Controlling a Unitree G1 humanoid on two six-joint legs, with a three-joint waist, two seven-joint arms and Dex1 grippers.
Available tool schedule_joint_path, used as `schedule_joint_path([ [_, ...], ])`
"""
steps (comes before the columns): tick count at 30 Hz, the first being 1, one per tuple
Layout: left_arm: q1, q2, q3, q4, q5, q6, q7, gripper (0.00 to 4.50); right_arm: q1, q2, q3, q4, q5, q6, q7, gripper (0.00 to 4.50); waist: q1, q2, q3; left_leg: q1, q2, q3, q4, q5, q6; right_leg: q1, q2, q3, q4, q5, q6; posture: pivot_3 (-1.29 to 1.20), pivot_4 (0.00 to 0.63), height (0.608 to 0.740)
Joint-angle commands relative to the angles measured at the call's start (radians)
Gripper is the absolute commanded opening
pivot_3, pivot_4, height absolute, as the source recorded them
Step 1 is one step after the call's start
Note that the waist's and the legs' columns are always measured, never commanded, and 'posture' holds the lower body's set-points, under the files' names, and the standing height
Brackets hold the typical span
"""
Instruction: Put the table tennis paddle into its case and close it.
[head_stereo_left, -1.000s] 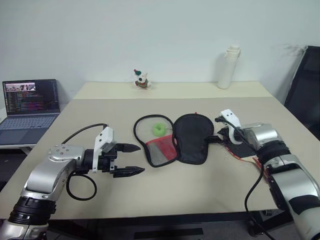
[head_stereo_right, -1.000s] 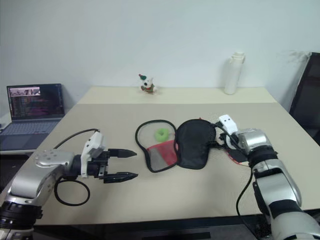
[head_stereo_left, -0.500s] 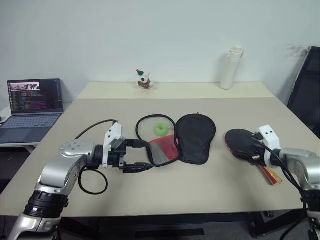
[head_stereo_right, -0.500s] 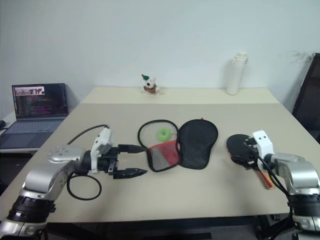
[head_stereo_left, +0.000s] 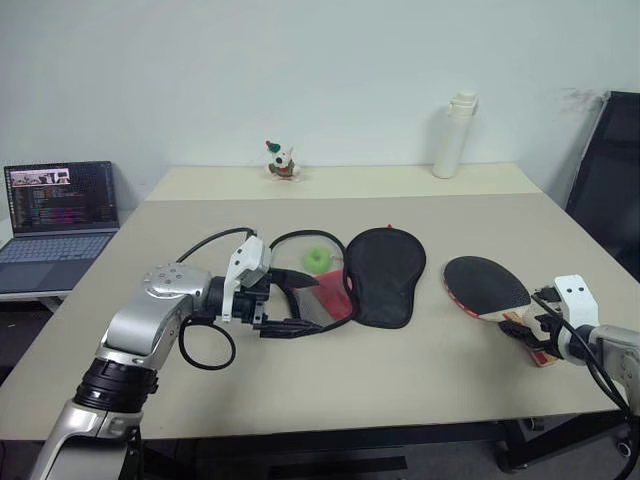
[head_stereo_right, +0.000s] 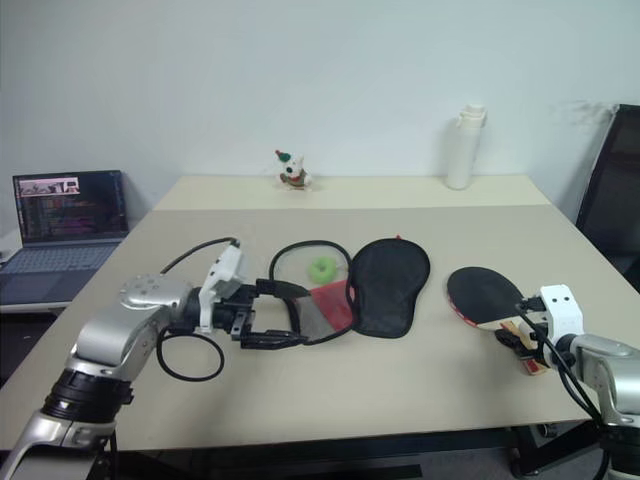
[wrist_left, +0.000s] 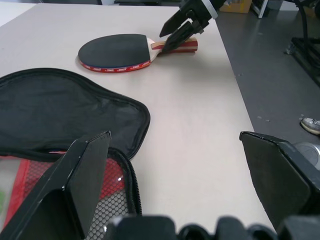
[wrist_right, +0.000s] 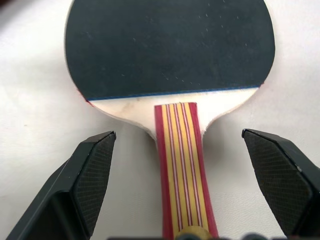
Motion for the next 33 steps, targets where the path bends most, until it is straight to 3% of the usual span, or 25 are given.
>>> schedule_joint_path([
  [1,-0.012,0.008,0.015,-0.005,0.003,-0.017,-0.007,4.50,-0.021,0.006,0.019,0.043,-0.010,-0.047,-0.012,4.45,0.000,0.000,0.000,0.000,0.000,0.000,0.000,0.000,0.000,0.000,0.000,0.000,0.000,0.000,0.000,0.00,0.150,0.740],
  [9,0.021,0.021,0.034,-0.025,0.003,-0.013,0.007,4.50,-0.039,0.016,0.033,0.104,0.000,-0.075,-0.023,4.45,-0.003,0.000,0.000,0.001,0.000,0.000,0.000,0.000,0.000,0.000,0.000,0.000,0.000,0.000,0.000,0.00,0.150,0.740],
  [10,0.025,0.022,0.035,-0.027,0.002,-0.014,0.009,4.50,-0.043,0.020,0.031,0.113,0.001,-0.077,-0.030,4.28,-0.003,0.000,0.000,0.001,0.000,0.000,0.000,0.000,0.000,0.000,0.000,0.000,0.000,0.000,0.000,0.00,0.150,0.740],
  [12,0.034,0.023,0.037,-0.037,0.000,-0.012,0.013,4.50,-0.049,0.022,0.028,0.128,-0.001,-0.083,-0.039,3.88,-0.003,0.000,0.000,0.001,0.000,0.000,0.000,0.000,0.000,0.001,0.000,0.000,0.000,0.000,0.000,0.00,0.150,0.740],
  [18,0.065,0.024,0.047,-0.068,-0.011,-0.001,0.035,4.50,-0.092,0.038,-0.008,0.154,0.009,-0.086,-0.098,1.81,-0.006,-0.001,0.000,0.002,0.000,0.000,0.000,0.000,0.000,0.001,0.000,0.001,0.001,0.000,0.000,0.00,0.150,0.740],
  [21,0.079,0.024,0.055,-0.083,-0.020,0.010,0.047,4.50,-0.110,0.042,-0.037,0.142,0.018,-0.081,-0.125,1.06,-0.003,0.000,0.000,0.001,0.000,0.000,0.000,0.000,0.000,0.001,0.000,0.001,0.001,0.000,0.000,0.00,0.150,0.740],
  [29,0.127,0.032,0.093,-0.123,-0.039,0.040,0.089,4.50,-0.239,0.097,-0.135,0.011,0.084,0.020,-0.245,1.06,-0.005,0.002,0.001,-0.001,0.000,0.001,0.000,0.000,0.000,-0.002,0.000,0.002,0.001,0.000,0.000,0.00,0.150,0.740],
  [33,0.150,0.030,0.102,-0.140,-0.045,0.050,0.107,4.50,-0.361,0.323,-0.105,-0.157,0.143,0.144,-0.388,1.06,-0.012,0.002,0.001,0.000,0.001,0.000,-0.001,0.000,0.000,-0.002,0.001,0.002,0.001,0.000,0.000,0.00,0.150,0.740],
])
